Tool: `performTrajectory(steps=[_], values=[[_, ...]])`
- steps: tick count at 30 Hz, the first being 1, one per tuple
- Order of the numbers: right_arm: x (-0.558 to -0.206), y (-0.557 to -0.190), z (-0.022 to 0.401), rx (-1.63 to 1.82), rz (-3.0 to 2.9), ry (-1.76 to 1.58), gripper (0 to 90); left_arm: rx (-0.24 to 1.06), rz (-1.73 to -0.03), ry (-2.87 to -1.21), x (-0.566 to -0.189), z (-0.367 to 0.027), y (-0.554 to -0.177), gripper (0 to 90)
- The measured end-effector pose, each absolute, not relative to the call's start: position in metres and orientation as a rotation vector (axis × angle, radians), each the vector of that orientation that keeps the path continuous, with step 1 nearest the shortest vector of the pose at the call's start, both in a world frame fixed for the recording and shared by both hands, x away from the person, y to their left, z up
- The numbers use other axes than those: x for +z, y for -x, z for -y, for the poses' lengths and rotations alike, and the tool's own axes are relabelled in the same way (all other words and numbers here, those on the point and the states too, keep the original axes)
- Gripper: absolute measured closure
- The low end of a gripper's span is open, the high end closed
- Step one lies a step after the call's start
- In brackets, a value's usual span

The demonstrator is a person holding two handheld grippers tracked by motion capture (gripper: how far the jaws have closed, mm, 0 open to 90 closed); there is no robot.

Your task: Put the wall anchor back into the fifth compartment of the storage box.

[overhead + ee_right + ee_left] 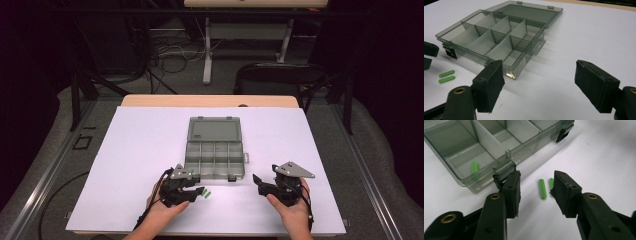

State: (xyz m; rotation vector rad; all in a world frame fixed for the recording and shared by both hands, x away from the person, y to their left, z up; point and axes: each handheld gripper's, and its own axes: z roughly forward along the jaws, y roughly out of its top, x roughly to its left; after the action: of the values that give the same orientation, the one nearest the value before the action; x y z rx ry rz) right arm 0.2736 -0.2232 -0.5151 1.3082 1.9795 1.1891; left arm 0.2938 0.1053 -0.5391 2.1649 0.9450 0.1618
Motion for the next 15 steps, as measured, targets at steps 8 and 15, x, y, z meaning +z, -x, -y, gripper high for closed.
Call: performTrajectory(steps=[8,15], values=[[-0.5157,-0.2742,0.2236,1.188,-1.974,-1.304,22.9,0.115,-0.964,-2.198,-0.5453,-0.0991,-0.2955,69.1],[-0.5159,-0.2742,0.2235,1.188,-1.976,-1.304,23.0,0.089,-0.982,-2.209,-0.5486,-0.0953,-0.2967,74.7]])
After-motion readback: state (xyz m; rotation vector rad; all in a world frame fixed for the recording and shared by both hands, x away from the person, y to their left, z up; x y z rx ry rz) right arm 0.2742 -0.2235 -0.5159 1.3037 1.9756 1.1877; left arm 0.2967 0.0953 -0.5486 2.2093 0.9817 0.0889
